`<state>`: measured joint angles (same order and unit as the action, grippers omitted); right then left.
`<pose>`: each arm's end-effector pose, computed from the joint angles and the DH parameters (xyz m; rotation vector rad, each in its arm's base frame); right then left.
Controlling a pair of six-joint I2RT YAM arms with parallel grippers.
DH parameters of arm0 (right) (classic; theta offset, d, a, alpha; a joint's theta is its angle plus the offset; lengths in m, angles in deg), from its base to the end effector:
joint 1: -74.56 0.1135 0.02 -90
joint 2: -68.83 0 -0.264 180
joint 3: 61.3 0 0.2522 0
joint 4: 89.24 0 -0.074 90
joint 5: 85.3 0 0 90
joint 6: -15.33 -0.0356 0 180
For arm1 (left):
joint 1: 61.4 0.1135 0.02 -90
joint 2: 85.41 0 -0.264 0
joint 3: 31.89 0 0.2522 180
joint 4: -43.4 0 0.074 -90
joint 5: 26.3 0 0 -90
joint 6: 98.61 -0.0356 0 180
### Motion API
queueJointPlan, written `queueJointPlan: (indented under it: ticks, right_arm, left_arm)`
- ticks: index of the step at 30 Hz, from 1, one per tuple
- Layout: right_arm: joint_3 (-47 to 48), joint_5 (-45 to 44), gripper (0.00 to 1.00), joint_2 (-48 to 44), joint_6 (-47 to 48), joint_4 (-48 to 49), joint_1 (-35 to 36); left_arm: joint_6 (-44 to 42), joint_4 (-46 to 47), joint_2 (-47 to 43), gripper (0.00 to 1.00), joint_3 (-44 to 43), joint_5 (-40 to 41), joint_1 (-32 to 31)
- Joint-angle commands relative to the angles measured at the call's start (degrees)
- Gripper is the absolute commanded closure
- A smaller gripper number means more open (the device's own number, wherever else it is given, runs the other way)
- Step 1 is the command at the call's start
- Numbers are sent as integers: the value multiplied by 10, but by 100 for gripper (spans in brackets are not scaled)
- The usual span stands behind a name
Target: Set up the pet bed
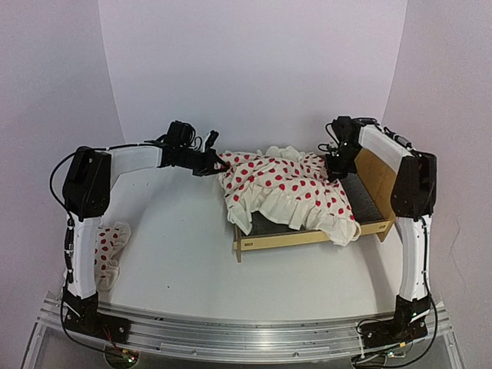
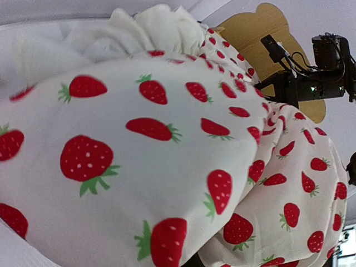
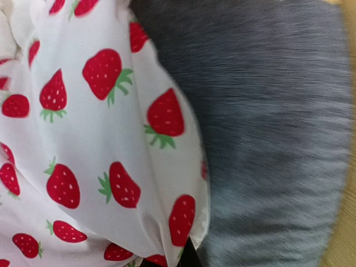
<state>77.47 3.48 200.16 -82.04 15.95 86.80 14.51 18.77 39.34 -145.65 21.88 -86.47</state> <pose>0.4757 0.1024 0.2432 -0.1109 2.7459 0.0648 0.4426 -0.2333 0.2238 0.4800 2.2428 -1.2570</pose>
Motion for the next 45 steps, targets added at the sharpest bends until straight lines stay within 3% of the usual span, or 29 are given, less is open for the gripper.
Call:
queueJointPlan:
  ticks: [1,7,16,18,20,21,23,25,30,35,40,45]
  right_arm:
    - [-17,-186,100,-112,47,9,-2]
    - [-32,-314,100,-156,92,46,-14]
    - [12,-253,100,-107,117,77,-31]
    - [8,-252,90,-100,114,77,-31]
    - [-2,-246,69,-106,109,76,-31]
    - [-7,-235,62,-115,108,76,-30]
    - [-17,-198,44,-133,108,75,-30]
    - [-31,-170,35,-159,107,75,-22]
    - [-97,-141,32,-236,103,74,32]
    - [-213,-57,33,-301,98,98,161]
    - [-374,27,34,-340,67,266,273]
    - [-441,45,36,-320,-5,397,304]
  left_arm:
    - [-148,-21,-1,100,-96,35,-17]
    - [-187,-24,22,100,-152,53,-30]
    - [-204,-15,54,100,-164,116,-34]
    - [-214,-18,63,88,-173,137,-34]
    - [-227,-21,64,53,-184,146,-34]
    - [-245,-23,60,44,-187,142,-34]
    - [-278,-31,42,32,-186,130,-34]
    - [-323,-40,16,27,-175,119,-33]
    - [-451,-66,-77,28,-70,67,-34]
    - [-540,-90,-166,37,95,41,-53]
    - [-582,-69,-184,34,156,85,-99]
    - [-616,-53,-156,32,158,134,-137]
